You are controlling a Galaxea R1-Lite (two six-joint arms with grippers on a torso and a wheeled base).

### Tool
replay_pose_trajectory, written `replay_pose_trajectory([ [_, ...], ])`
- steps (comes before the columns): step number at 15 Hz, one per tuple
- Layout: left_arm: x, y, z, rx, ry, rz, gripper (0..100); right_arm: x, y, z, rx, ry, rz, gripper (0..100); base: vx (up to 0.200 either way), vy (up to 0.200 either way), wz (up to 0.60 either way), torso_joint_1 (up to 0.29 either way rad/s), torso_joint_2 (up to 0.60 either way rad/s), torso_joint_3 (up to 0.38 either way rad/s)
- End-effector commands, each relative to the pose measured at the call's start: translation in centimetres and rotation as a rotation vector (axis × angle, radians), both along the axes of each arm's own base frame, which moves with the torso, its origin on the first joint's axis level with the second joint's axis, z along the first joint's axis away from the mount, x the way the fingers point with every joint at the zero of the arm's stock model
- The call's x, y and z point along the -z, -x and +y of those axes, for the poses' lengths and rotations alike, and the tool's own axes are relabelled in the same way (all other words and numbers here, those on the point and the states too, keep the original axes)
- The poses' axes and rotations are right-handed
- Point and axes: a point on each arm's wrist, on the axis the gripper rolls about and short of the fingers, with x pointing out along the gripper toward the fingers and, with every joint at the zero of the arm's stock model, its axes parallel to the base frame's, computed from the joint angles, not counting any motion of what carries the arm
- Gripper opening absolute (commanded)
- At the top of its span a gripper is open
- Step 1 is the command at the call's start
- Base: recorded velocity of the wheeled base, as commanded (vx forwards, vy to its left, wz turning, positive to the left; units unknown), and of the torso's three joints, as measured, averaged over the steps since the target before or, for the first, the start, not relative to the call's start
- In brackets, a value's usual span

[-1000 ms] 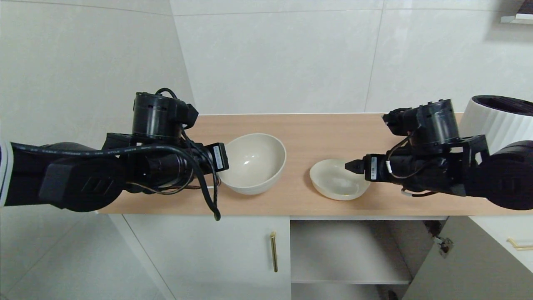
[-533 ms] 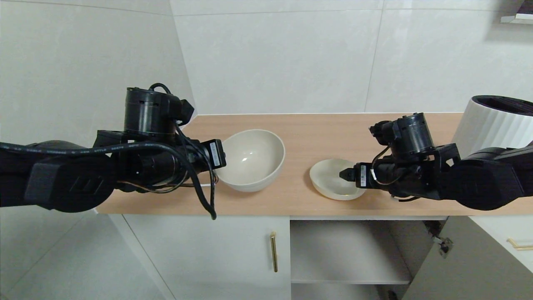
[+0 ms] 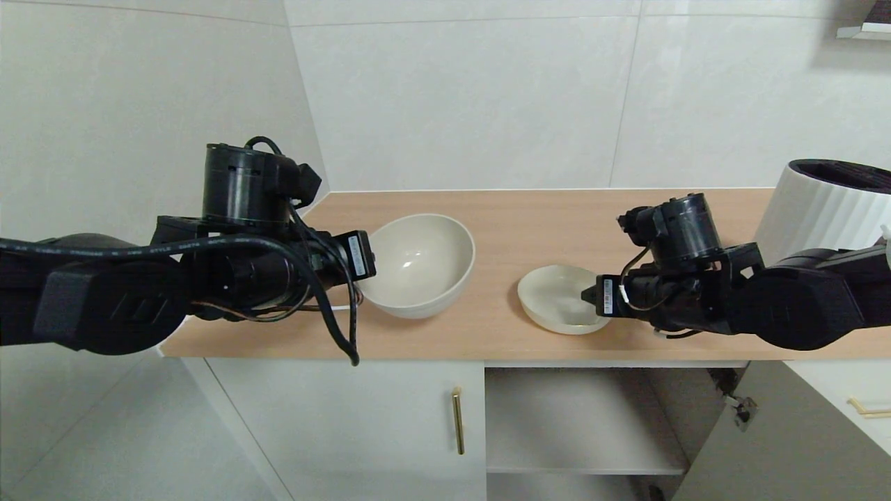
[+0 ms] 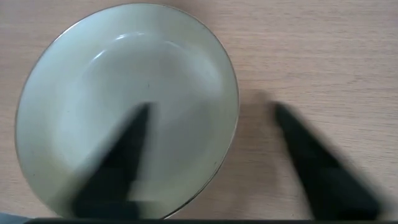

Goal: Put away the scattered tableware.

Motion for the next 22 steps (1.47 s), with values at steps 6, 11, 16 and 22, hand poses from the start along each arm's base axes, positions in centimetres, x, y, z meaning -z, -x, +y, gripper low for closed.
replay_pose_trajectory([
  [6, -0.4, 0.3, 0.1, -0.001, 0.007, -0.012, 0, -0.6, 0.3, -0.2, 0.0, -0.011, -0.011, 0, 0.0, 0.0, 0.0, 0.0, 0.0, 0.0],
  [11, -0.5, 0.6, 0.3, -0.001, 0.003, -0.012, 0, -1.4, 0.8, -0.4, -0.004, -0.024, -0.031, 0, 0.0, 0.0, 0.0, 0.0, 0.0, 0.0],
  [16, -1.6, 4.6, 1.8, 0.053, 0.036, -0.028, 0, -5.4, 6.7, -3.2, -0.124, -0.119, -0.019, 0, 0.0, 0.0, 0.0, 0.0, 0.0, 0.0],
  [22, 0.0, 8.2, 3.2, 0.086, 0.029, 0.021, 0, -5.2, 11.5, -5.3, -0.194, -0.127, 0.06, 0, 0.0, 0.0, 0.0, 0.0, 0.0, 0.0],
])
